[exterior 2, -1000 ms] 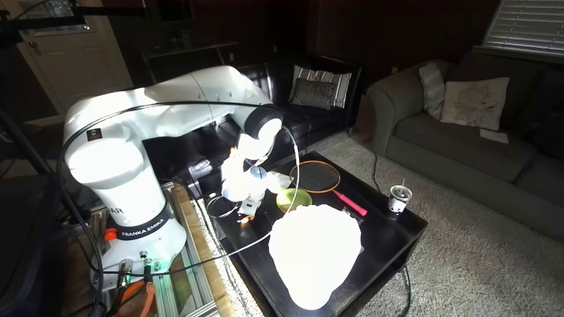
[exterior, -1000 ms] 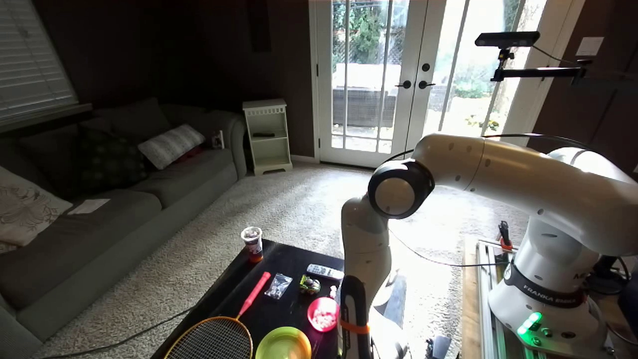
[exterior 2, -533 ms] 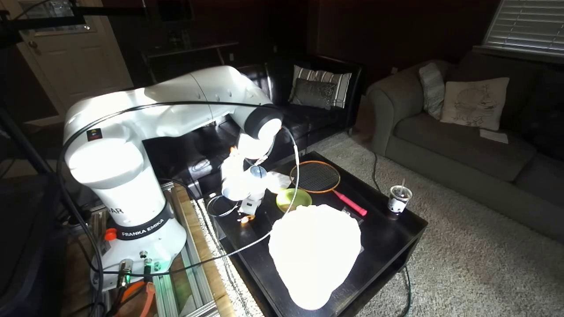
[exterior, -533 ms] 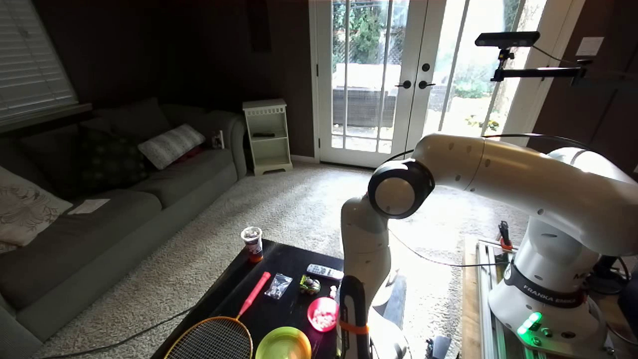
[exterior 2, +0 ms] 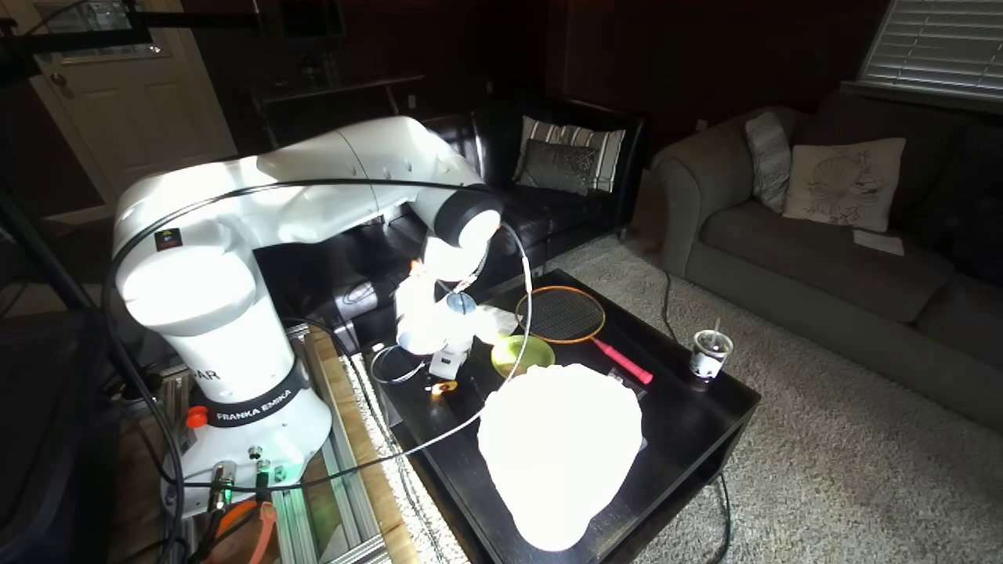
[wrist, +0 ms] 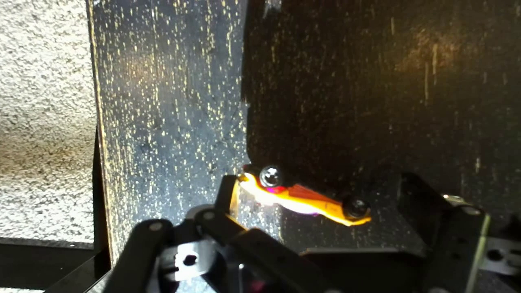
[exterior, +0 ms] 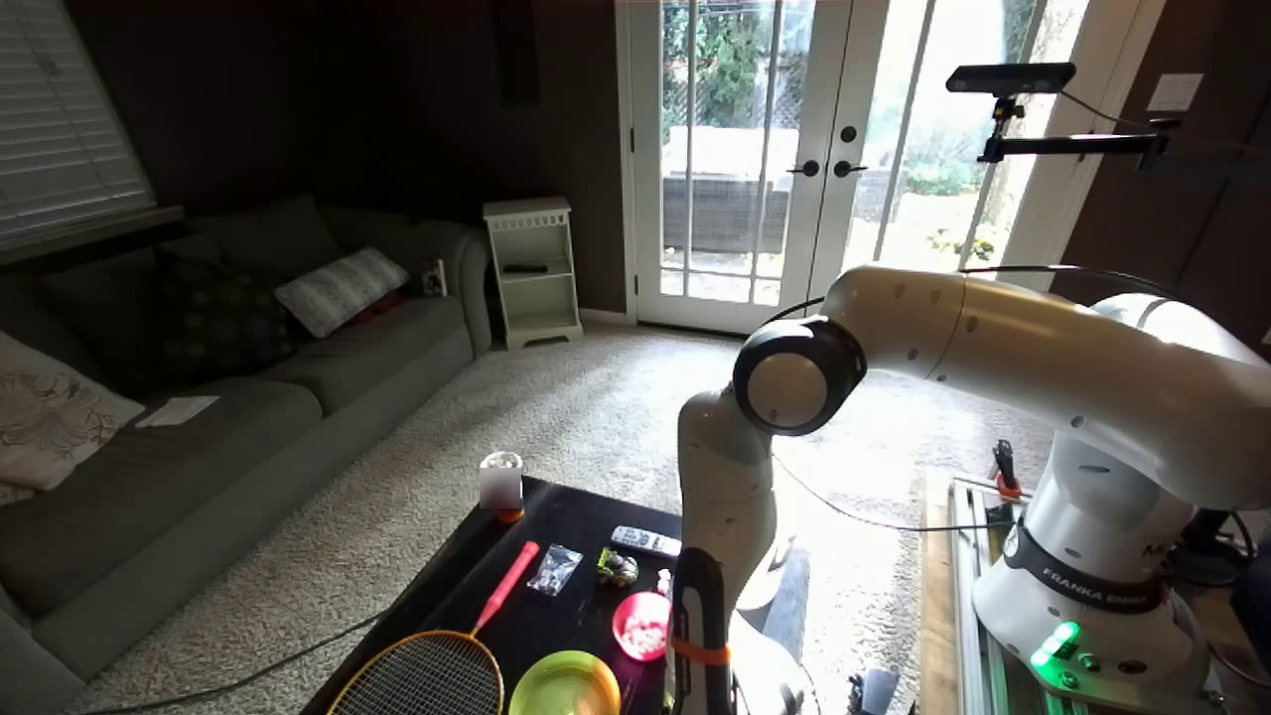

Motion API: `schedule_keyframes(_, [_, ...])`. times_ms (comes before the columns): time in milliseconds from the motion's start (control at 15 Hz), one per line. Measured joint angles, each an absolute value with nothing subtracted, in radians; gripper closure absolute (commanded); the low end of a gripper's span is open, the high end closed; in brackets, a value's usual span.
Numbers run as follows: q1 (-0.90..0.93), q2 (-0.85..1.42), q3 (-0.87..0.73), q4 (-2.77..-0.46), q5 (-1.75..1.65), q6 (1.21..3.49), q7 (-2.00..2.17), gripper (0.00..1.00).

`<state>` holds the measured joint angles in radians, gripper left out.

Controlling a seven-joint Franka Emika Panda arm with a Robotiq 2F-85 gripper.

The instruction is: Flip the orange object over

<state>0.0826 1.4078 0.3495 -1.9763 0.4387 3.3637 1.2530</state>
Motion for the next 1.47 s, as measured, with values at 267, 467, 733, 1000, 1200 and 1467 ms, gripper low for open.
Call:
schedule_keyframes(267, [0.090,1.406,0.346,-1.971,0.439,3.364,1.253,0.00])
schedule_keyframes(467, [0.104,1.404,0.338,-1.967,0.447,3.367,1.253,0.00])
schedule_keyframes(733, [0.132,1.401,0.326,-1.953,0.464,3.369,1.253,0.00])
schedule_keyframes(1000, [0.154,1.397,0.321,-1.938,0.471,3.370,1.253,0.00])
schedule_keyframes(1200, [0.169,1.397,0.317,-1.926,0.472,3.370,1.253,0.00])
schedule_keyframes(1467, [0.186,1.396,0.307,-1.910,0.473,3.370,1.253,0.00])
